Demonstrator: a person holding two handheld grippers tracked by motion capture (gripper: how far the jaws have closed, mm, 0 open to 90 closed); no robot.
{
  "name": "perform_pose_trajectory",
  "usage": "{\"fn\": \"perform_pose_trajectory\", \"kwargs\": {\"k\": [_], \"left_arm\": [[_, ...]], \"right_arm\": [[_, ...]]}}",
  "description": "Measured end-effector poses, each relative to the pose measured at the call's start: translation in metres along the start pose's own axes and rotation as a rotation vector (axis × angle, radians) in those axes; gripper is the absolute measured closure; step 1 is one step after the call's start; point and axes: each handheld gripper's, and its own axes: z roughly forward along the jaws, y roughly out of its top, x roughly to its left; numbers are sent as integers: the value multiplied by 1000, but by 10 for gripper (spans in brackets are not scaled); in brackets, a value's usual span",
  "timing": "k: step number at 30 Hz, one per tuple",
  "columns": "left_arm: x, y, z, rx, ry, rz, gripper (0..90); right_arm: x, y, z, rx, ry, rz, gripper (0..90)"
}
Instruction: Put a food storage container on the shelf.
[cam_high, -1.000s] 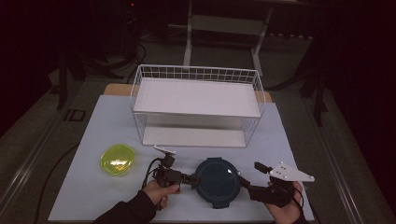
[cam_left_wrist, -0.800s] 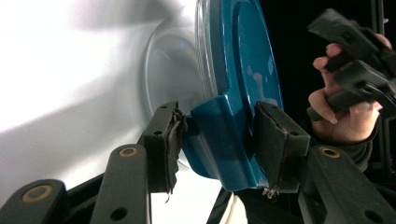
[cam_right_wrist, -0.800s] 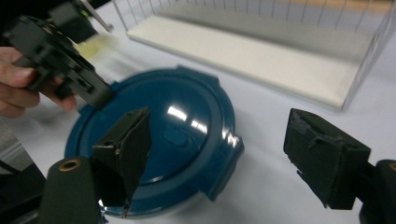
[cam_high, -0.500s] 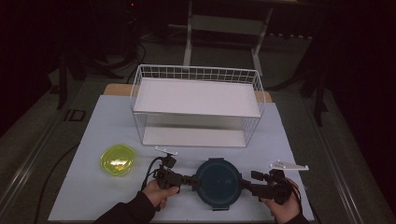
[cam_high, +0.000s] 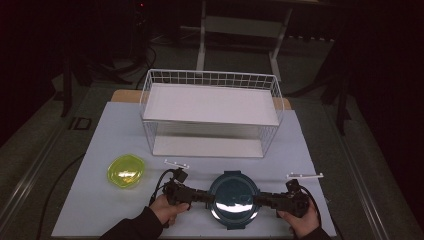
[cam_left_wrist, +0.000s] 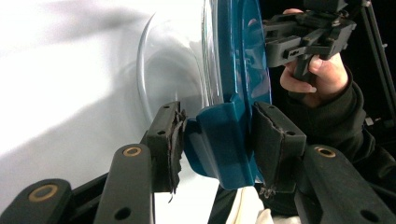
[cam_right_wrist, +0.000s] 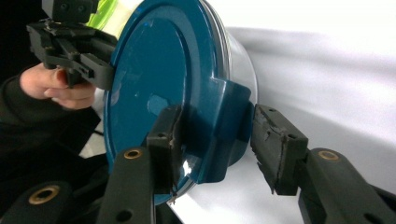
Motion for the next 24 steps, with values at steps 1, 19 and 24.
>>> {"fn": "perform_pose_trajectory", "kwargs": {"k": [1,19,24], "left_arm": [[-1,0,0,1,1,3,541],[0,-5,-2,-24,3,-44,559],[-5,-5,-3,-23,19,-46,564]], "right_arm": [[-2,0,0,6,9,13,528],[-6,-4,1,15,103,109,552],[-6,-5,0,4,103,131,561]]}}
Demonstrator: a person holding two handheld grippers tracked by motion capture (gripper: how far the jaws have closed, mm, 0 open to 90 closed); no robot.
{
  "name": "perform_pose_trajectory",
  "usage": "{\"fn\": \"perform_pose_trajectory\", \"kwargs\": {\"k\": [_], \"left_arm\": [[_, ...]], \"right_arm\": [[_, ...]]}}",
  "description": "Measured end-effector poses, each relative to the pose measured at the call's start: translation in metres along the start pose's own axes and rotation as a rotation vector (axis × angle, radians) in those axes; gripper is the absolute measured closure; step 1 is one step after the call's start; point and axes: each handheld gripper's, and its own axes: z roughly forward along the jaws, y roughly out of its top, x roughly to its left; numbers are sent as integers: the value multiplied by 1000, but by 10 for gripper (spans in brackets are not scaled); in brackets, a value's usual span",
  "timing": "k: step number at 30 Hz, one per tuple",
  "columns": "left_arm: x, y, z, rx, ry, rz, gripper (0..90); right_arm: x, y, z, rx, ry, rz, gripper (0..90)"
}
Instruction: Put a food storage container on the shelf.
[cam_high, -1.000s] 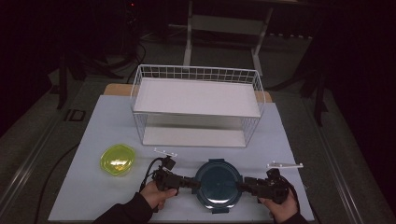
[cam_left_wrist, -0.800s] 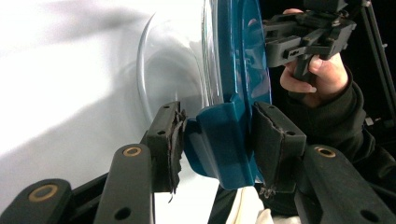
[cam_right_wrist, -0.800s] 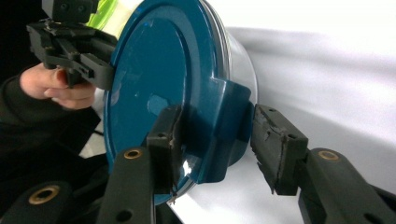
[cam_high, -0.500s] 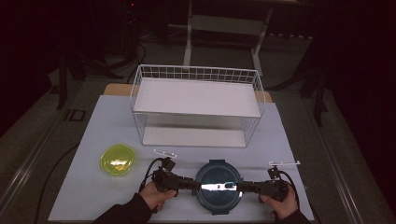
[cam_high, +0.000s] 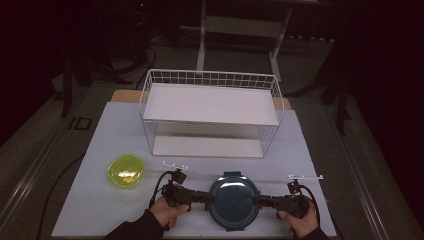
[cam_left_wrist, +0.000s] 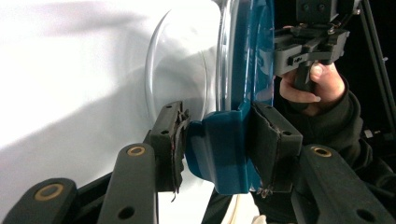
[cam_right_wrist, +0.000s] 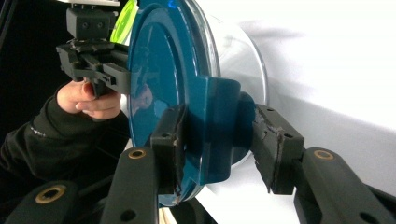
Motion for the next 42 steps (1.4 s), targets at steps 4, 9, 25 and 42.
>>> {"fn": "perform_pose_trajectory", "kwargs": {"k": [4,9,25,42], "left_arm": [[-3,3,-2,-11,9,8,569],[-12,11,-9,-21,9,27,570],[-45,42,-37,-118,42,104,568],[-82,96,-82,-219,78,187,568]], "right_arm": [[4,1,0,-15,-18,-24,563],[11,7,-5,-41,-8,-29,563],[39,43,-18,-112,15,-111,564],[81,107,-28,-164,43,-194,566]]}}
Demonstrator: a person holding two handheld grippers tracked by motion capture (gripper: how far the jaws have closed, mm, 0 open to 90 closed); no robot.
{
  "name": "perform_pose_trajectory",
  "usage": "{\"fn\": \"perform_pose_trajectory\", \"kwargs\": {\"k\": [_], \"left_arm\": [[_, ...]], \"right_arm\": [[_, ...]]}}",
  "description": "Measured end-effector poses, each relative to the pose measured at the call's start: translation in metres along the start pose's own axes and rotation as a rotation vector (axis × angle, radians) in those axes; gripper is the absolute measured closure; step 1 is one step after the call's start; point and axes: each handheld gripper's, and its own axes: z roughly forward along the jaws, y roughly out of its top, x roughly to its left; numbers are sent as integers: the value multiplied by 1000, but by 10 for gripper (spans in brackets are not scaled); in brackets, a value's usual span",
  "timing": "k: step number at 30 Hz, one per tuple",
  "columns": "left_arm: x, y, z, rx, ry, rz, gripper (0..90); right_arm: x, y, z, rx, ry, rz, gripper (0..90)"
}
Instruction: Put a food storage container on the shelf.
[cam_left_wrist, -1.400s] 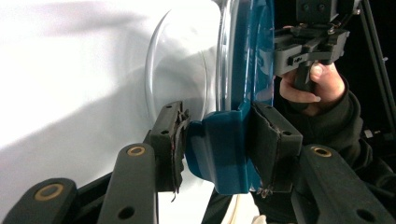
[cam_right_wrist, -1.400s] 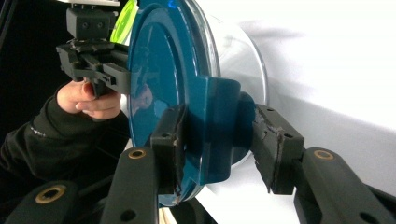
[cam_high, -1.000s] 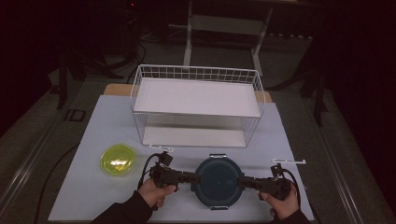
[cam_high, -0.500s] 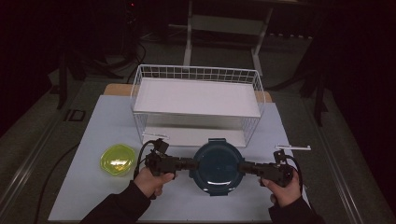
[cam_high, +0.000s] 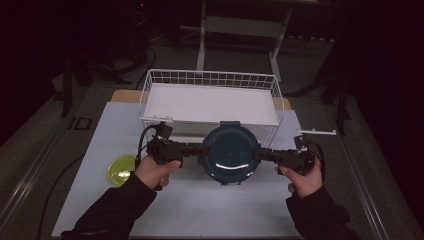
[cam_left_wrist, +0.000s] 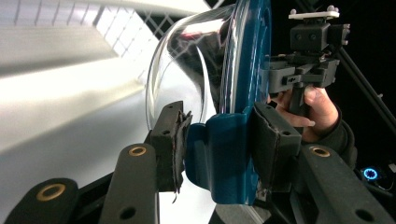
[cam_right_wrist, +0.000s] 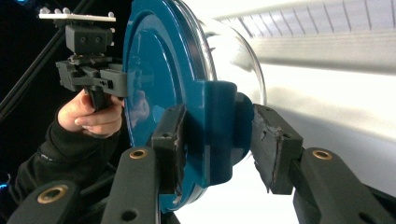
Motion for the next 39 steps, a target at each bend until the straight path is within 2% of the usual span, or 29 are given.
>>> {"fn": "perform_pose_trajectory", "kwargs": {"k": [3,9,13,14,15,16,20,22,30,34,39], "left_arm": [[-4,14,-3,-23,7,10,568],[-7,45,-10,-54,24,34,568],[-2,61,-12,-64,23,28,568],[-2,61,-12,-64,23,28,567],[2,70,-13,-68,24,22,567],[3,74,-13,-75,26,20,567],[12,88,-13,-91,25,1,567],[17,92,-13,-114,23,-18,567],[33,101,-13,-119,24,-55,567],[44,103,-11,-123,10,-95,566],[49,108,-9,-112,5,-99,562]], "right_arm": [[4,16,-1,-14,5,-13,567],[7,47,0,-33,17,-4,567],[7,66,3,-35,14,-2,567],[7,66,3,-35,14,-2,567],[6,70,5,-38,14,4,566],[4,79,7,-39,10,12,567],[0,94,13,-49,10,48,566],[-2,100,16,-51,5,59,566],[-9,116,28,-51,-19,92,566],[-14,120,33,-55,-28,116,566],[-16,125,35,-55,-39,136,562]]}}
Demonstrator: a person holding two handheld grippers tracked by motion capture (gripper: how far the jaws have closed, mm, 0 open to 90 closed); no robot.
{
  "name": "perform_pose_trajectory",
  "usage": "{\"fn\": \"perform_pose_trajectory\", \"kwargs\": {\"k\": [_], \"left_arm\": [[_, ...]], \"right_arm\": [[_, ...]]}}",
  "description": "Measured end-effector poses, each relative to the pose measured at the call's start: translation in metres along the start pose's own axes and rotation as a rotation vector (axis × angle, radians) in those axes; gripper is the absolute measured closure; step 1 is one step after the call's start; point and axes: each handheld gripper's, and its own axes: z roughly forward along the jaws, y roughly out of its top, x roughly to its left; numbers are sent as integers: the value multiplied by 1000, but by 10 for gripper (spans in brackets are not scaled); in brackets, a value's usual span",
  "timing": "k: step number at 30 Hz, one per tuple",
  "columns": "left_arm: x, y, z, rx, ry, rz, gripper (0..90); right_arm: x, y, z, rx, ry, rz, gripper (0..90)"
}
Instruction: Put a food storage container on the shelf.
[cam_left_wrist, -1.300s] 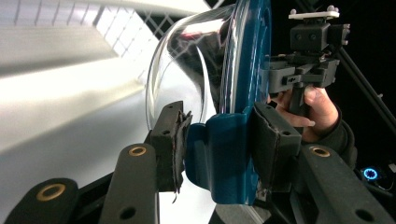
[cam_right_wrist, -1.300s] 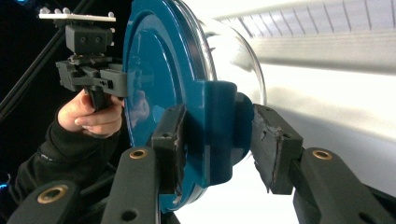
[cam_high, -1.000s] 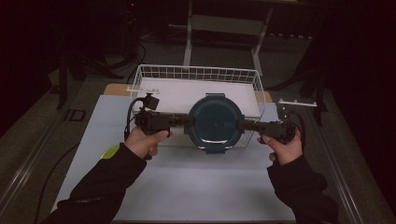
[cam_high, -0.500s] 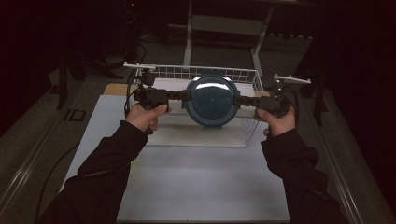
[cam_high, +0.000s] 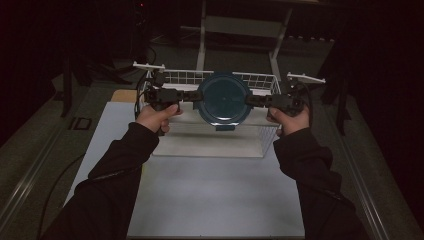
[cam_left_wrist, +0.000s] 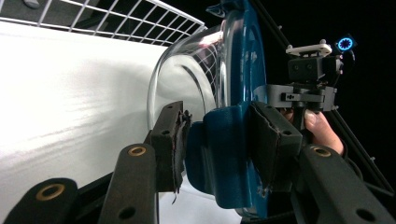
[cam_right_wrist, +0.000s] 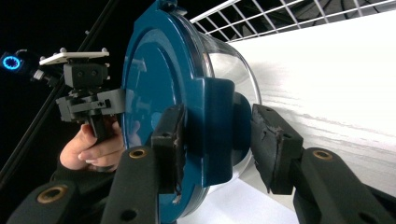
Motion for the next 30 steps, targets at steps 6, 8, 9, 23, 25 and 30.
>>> {"fn": "perform_pose_trajectory", "kwargs": {"k": [6,8,9,23,25,30], "left_arm": [[14,5,5,0,-18,-79,557],[17,7,6,1,-15,-96,553],[18,8,7,2,-12,-105,551],[17,8,7,-32,76,-4,405],[12,6,5,-29,88,34,386],[1,0,-1,-20,81,117,260]], "right_arm": [[-3,8,6,2,-45,32,550],[-3,10,8,2,-59,37,550],[-3,12,9,2,-71,35,552],[-1,12,17,-18,-137,-16,552],[2,11,15,-27,-155,-45,540],[7,5,9,-36,-167,-89,529]]}}
